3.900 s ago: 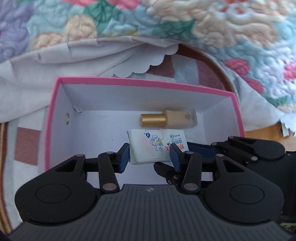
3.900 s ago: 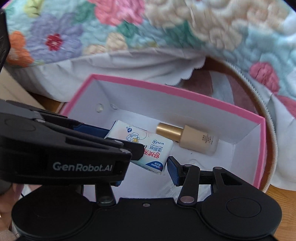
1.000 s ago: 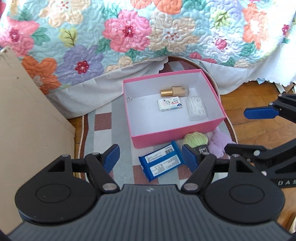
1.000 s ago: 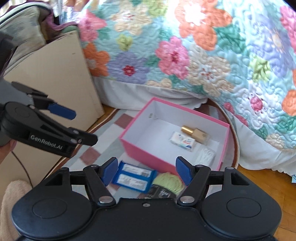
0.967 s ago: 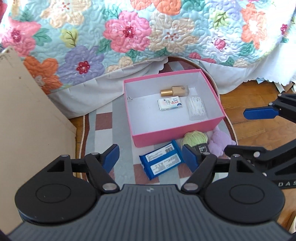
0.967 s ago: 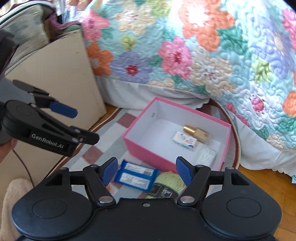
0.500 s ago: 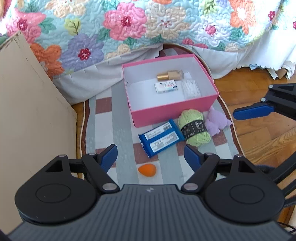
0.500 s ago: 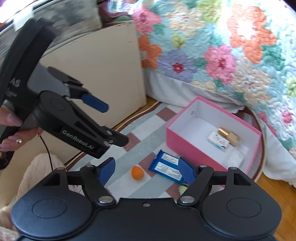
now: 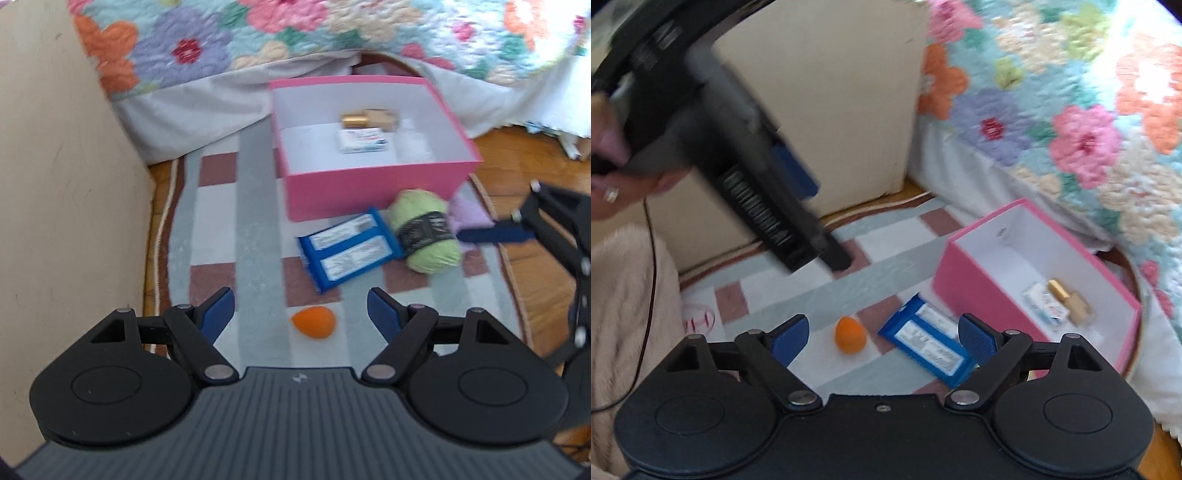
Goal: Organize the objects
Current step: 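Lower the left tool and close it on the orange makeup sponge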
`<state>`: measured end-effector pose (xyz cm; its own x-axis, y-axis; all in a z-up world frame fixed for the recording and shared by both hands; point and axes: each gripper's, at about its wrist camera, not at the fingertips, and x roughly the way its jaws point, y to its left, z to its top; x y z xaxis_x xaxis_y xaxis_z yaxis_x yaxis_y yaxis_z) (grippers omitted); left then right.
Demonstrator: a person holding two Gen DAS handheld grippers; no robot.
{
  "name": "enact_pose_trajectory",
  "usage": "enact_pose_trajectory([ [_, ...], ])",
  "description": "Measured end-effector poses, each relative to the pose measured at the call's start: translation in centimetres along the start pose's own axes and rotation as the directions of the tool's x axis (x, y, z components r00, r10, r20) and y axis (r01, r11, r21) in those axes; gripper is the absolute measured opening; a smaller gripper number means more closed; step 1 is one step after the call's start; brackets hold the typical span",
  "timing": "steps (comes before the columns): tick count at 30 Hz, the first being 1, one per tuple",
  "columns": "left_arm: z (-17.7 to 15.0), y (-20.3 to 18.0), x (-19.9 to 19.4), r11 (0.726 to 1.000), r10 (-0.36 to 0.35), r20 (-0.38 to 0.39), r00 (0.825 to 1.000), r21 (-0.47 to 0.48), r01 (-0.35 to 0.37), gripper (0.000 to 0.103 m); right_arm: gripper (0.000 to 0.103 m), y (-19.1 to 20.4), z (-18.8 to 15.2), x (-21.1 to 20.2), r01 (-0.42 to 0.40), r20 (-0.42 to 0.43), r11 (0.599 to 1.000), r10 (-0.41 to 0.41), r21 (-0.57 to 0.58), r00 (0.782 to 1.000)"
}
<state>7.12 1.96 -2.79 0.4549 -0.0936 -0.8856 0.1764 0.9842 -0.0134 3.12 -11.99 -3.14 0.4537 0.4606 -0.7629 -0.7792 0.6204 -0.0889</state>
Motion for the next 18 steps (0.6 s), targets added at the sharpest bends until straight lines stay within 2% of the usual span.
enact_pose_trajectory([
  [4, -0.6, 1.4, 2.6, 0.999, -0.026, -0.013, 1.000, -0.041, 0.025, 0.078, 0.091, 1.5, -0.7, 3.1, -0.021, -0.056, 0.999, 0.020, -0.032, 0.998],
  [7, -1.1, 1.6, 4.5, 0.999, -0.016, -0.034, 0.999, -0.038, 0.015, 0.078, 0.091, 2.1, -1.3, 5.2, -0.019, -0.074, 0.999, 0.017, -0.032, 0.997],
  [12, -1.7, 2.1, 8.0, 0.992, -0.086, -0.066, 0.994, -0.097, 0.079, 0.076, 0.091, 2.5, -2.5, 8.7, -0.001, -0.099, 0.999, -0.003, -0.038, 0.995],
  [14, -2.1, 2.3, 9.3, 0.986, -0.110, -0.074, 0.991, -0.134, 0.100, 0.076, 0.089, 2.7, -3.0, 9.8, 0.003, -0.090, 1.000, -0.005, -0.027, 0.996],
  [16, -2.5, 2.5, 10.4, 0.979, -0.131, -0.070, 0.989, -0.169, 0.118, 0.076, 0.089, 3.1, -3.7, 10.4, 0.039, -0.042, 0.999, -0.040, -0.021, 0.998],
  [18, -3.1, 3.0, 11.5, 0.967, -0.159, -0.070, 0.985, -0.214, 0.141, 0.076, 0.089, 3.3, -4.2, 11.4, 0.032, -0.037, 0.999, -0.032, 0.000, 0.999],
])
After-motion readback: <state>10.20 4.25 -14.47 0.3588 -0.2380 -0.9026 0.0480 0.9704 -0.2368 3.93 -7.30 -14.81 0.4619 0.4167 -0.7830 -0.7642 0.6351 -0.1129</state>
